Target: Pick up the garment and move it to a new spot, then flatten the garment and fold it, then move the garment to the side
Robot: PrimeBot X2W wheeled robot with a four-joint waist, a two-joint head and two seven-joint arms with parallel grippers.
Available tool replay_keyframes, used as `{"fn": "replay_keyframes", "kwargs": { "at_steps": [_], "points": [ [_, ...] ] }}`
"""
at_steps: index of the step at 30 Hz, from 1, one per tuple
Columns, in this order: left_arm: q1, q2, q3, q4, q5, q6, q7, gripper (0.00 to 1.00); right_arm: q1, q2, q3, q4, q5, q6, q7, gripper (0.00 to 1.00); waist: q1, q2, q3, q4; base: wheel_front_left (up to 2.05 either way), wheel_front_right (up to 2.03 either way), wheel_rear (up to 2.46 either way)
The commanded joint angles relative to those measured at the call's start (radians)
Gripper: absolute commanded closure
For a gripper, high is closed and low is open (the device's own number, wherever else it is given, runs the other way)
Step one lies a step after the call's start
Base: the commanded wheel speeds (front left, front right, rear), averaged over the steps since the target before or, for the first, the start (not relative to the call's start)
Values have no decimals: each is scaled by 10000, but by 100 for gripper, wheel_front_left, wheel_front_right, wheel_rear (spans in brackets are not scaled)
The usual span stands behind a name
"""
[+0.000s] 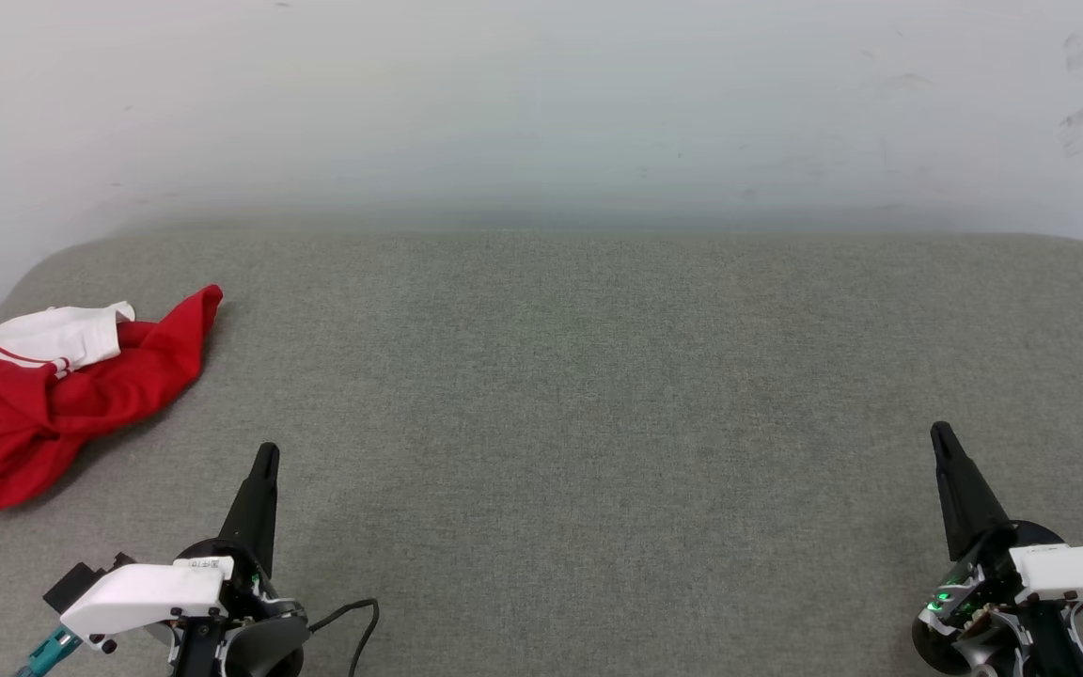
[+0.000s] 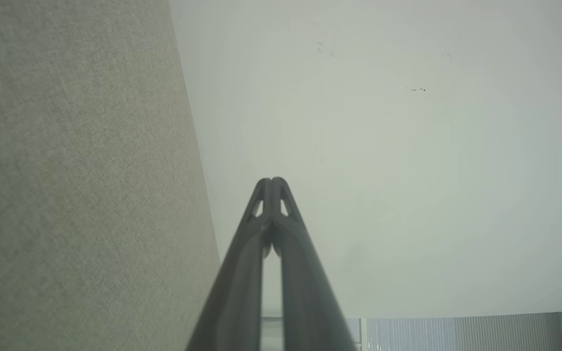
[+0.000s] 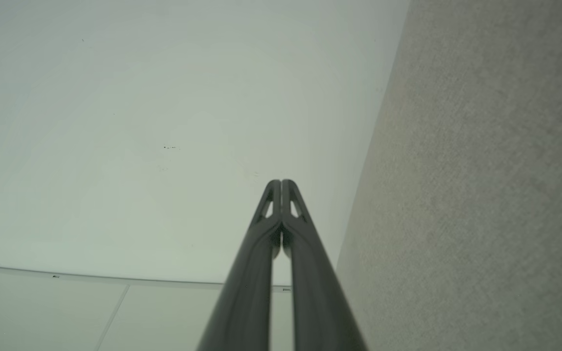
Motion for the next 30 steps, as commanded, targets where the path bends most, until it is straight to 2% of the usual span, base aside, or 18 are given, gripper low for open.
{"fn": "replay_keyframes", "kwargs": {
  "at_steps": [1, 30],
  "points": [
    [-72, -14, 26, 2, 9, -24, 15, 100, -120, 42, 6, 2, 39, -7, 6, 100, 0, 0, 0, 0, 0, 0, 0],
    [-72, -14, 24, 2, 10, -24, 14, 100, -120, 42, 7, 2, 39, -7, 6, 100, 0, 0, 0, 0, 0, 0, 0]
  ]
}}
